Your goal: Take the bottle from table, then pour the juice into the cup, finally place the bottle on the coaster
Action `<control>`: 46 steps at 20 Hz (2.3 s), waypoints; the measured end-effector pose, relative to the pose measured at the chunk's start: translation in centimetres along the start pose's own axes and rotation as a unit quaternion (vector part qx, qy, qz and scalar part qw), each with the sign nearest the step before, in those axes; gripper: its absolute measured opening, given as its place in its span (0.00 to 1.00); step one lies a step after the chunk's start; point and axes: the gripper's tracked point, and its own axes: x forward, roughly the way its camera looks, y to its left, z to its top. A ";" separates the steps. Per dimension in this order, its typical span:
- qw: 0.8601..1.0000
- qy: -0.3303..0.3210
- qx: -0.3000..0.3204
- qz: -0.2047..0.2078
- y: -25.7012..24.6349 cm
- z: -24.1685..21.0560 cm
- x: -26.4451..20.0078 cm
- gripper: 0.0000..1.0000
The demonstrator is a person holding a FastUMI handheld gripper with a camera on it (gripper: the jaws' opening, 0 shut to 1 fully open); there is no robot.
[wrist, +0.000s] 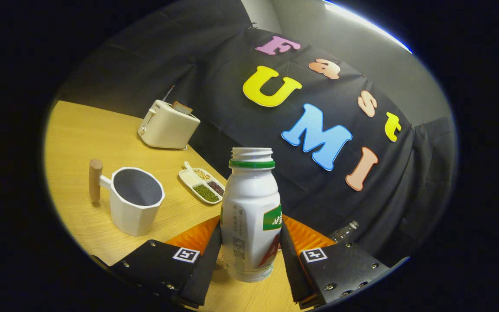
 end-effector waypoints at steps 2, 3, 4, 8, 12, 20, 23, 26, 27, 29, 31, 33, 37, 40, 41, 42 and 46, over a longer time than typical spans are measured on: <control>1.000 -0.005 0.028 0.005 0.0 0.1 0.0 0.71; 0.999 -0.005 0.046 0.009 0.0 0.0 0.0 0.71; 0.998 -0.007 0.067 0.013 0.0 -0.1 0.0 0.71; 0.990 -0.015 0.139 0.026 -0.2 -0.1 0.1 0.71; 0.984 -0.019 0.176 0.025 -0.6 -0.3 0.2 0.71; 0.972 -0.030 0.232 0.029 -0.5 -0.7 1.9 0.70; 0.968 -0.028 0.247 0.035 0.0 -1.1 2.9 0.70; 0.963 -0.029 0.264 0.037 0.4 -1.7 3.9 0.70; 0.962 -0.030 0.269 0.038 0.6 -1.8 4.3 0.70; 0.961 -0.024 0.273 0.042 1.2 -2.4 4.8 0.71; 0.961 -0.023 0.273 0.044 1.6 -2.9 5.2 0.70; 0.960 -0.026 0.274 0.047 2.2 -3.0 5.6 0.70; 0.963 -0.029 0.264 0.044 2.3 -3.3 5.8 0.70; 0.964 -0.034 0.261 0.043 2.3 -3.4 5.6 0.71; 0.964 -0.032 0.261 0.040 2.2 -3.6 5.8 0.72; 0.964 -0.032 0.260 0.042 2.2 -3.5 5.6 0.73; 0.966 -0.040 0.254 0.017 0.4 -2.7 4.2 0.96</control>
